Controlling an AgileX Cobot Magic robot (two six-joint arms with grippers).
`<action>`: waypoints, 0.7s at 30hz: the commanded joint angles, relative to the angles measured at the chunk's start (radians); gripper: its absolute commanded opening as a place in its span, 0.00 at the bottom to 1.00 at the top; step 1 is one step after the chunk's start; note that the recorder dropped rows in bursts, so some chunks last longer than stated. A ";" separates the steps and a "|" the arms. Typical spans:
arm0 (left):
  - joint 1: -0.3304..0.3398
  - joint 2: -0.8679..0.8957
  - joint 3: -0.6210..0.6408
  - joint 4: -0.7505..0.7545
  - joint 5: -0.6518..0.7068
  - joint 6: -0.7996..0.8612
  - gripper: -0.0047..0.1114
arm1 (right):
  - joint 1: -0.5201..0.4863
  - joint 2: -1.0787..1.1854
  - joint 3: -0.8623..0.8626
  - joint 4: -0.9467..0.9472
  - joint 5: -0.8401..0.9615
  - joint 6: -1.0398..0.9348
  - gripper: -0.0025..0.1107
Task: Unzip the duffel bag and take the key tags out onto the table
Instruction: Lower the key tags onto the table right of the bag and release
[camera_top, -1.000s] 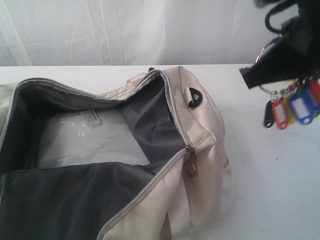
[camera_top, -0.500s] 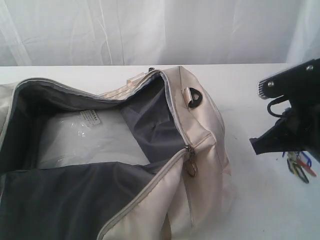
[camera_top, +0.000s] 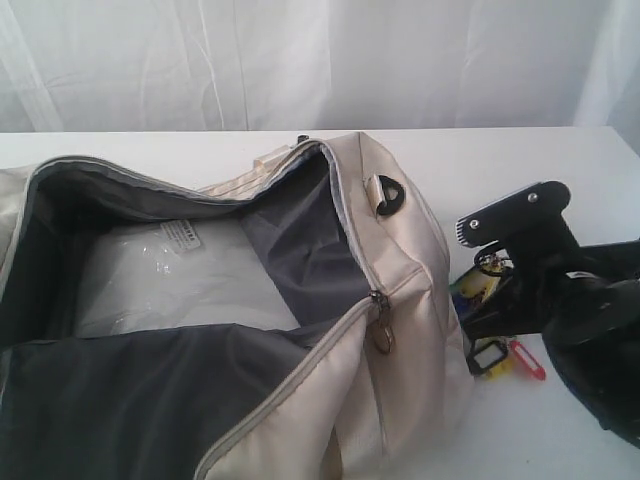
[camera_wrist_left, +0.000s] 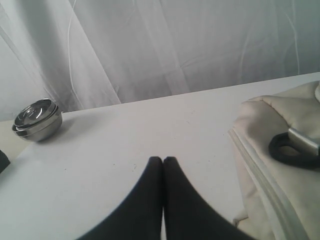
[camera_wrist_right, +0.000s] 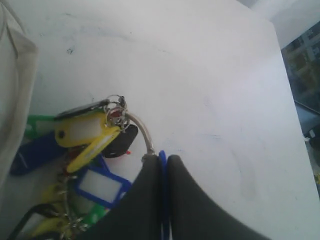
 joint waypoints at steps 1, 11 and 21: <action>-0.008 -0.006 0.003 0.023 0.006 -0.008 0.04 | -0.006 0.062 0.003 -0.027 -0.078 0.040 0.02; -0.008 -0.006 0.003 0.023 0.006 -0.008 0.04 | -0.006 0.072 0.003 0.003 -0.152 0.070 0.02; -0.008 -0.006 0.003 0.023 0.006 -0.004 0.04 | -0.006 0.068 0.003 0.079 -0.176 0.112 0.60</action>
